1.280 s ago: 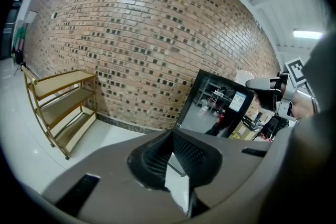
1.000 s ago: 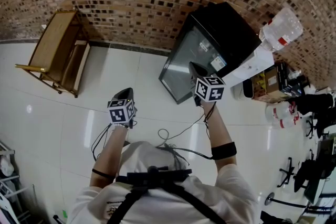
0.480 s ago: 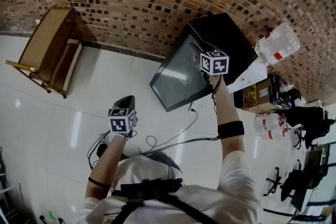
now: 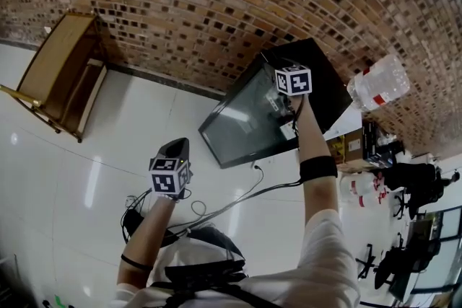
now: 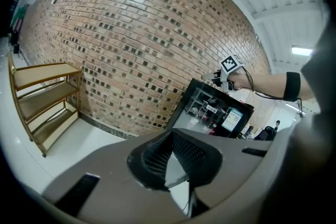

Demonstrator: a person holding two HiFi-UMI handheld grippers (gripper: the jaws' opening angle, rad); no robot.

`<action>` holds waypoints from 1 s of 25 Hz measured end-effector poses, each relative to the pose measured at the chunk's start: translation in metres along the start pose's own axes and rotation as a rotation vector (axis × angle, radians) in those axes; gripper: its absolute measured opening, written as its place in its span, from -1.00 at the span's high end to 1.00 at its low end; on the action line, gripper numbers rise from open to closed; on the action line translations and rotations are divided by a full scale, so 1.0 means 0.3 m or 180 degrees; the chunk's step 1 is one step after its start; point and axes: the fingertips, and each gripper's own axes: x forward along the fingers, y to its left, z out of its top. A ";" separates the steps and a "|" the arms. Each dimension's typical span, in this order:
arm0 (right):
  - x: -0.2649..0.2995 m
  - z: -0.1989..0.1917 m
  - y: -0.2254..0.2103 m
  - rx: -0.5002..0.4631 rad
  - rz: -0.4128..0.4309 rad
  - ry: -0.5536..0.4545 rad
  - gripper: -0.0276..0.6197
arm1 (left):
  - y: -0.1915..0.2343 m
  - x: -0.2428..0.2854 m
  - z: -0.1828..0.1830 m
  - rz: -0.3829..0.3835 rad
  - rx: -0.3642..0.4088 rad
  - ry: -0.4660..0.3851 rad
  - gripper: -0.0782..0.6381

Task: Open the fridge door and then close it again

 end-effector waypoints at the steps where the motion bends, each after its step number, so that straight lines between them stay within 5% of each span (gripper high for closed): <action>1: 0.023 0.003 -0.007 -0.0031 0.0001 0.0033 0.17 | 0.014 0.003 -0.001 0.0012 -0.0021 0.0005 0.78; 18: 0.225 0.003 -0.025 -0.0575 0.0125 0.0502 0.24 | 0.204 0.033 -0.059 0.0137 -0.0256 0.0216 0.78; 25: 0.237 0.014 -0.025 -0.0503 0.0178 0.0579 0.27 | 0.230 0.037 -0.065 0.0143 -0.0300 0.0245 0.78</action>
